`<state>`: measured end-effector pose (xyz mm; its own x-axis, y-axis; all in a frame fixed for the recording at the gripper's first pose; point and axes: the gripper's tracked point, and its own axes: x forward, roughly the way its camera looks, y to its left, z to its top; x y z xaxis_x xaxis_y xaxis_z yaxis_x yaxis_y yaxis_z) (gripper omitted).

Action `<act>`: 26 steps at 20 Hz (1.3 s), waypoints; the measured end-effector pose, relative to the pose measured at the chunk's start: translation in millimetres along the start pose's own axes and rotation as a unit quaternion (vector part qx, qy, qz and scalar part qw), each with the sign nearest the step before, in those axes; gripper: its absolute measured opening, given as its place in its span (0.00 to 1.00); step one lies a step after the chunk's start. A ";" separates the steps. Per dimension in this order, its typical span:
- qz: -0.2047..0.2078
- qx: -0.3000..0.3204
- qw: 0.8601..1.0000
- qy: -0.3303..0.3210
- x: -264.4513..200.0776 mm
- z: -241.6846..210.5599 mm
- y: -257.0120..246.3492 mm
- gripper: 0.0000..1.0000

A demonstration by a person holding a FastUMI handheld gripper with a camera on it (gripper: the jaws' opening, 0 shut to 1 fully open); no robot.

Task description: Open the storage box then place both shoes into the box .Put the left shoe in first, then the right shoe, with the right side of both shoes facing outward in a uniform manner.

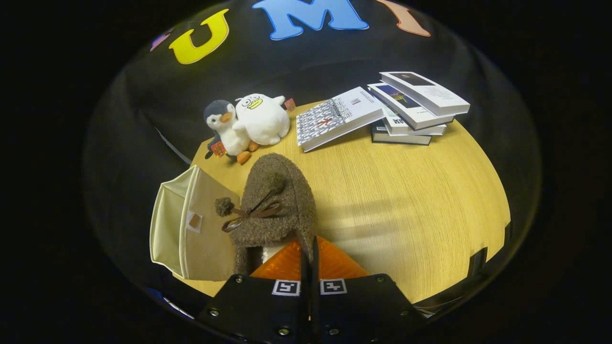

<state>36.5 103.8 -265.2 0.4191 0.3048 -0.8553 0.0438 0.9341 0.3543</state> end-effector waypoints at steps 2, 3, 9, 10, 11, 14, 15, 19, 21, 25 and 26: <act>0.007 -0.007 1.000 -0.005 -2.9 8.1 18.0 0.01; 0.010 -0.010 1.000 -0.007 -3.7 10.9 26.6 0.01; 0.035 -0.017 0.999 -0.016 -8.2 22.3 82.7 0.01; 0.038 -0.015 0.999 -0.019 -9.3 24.0 91.4 0.01; 0.040 -0.016 0.999 -0.020 -9.8 24.9 99.7 0.01; 0.049 -0.016 0.998 -0.025 -12.0 27.2 125.9 0.01; 0.053 -0.016 0.998 -0.026 -6.9 28.2 137.0 0.01; 0.071 -0.019 0.997 -0.026 -2.5 24.9 173.4 0.01; 0.079 -0.021 0.996 -0.022 2.1 20.5 189.6 0.01; 0.084 -0.031 0.996 -0.010 14.7 9.3 212.1 0.01; 0.086 -0.033 0.996 -0.006 17.8 6.2 217.0 0.01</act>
<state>59.1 310.7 -201.2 0.4260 0.4591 -0.7796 -0.0881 0.8786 0.4693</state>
